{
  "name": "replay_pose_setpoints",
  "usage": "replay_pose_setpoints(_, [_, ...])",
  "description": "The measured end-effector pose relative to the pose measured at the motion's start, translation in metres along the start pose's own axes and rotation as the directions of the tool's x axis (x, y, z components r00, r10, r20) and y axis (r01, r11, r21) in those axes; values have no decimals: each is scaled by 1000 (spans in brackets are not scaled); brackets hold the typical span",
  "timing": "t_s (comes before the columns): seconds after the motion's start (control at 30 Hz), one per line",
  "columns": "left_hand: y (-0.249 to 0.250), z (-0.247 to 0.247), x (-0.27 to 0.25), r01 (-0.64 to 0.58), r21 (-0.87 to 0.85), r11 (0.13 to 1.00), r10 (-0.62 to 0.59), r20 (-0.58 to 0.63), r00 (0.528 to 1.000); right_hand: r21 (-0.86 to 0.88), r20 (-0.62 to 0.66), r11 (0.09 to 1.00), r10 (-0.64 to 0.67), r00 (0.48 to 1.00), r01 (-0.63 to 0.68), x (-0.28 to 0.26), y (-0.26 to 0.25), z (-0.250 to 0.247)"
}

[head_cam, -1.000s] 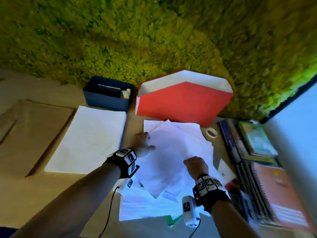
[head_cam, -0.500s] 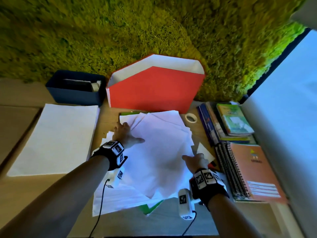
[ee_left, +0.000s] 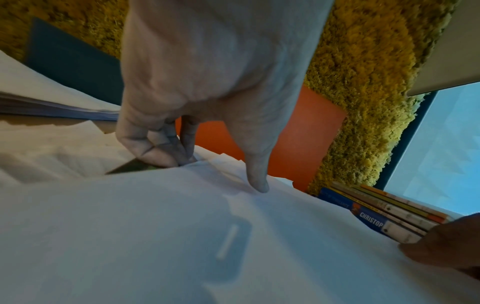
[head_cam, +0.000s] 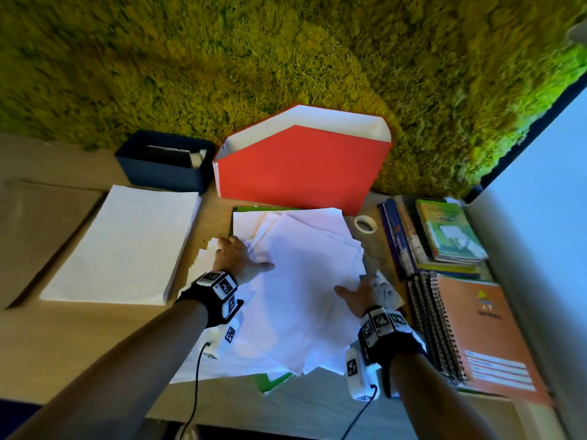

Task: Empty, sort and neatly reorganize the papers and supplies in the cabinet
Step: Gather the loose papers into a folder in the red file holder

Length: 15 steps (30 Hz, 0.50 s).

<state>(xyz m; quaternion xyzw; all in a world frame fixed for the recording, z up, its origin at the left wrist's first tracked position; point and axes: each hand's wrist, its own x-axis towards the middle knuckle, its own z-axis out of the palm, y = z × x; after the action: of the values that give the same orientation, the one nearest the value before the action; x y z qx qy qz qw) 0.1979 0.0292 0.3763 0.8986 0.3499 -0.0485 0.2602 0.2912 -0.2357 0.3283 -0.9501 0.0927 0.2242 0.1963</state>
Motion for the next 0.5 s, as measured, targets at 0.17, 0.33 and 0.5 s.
replay_pose_setpoints(0.17, [7,9,-22,95,7,995,-96,16,995,-43,-76,999,-30,997,27,-39,-13,-40])
replay_pose_setpoints(0.33, [14,10,-32,95,-90,991,-85,109,990,-43,-75,998,-56,996,53,-32,-11,-51])
replay_pose_setpoints(0.5, [19,4,-43,20,-101,995,-6,135,991,-39,-27,997,-69,997,68,-34,-12,-58])
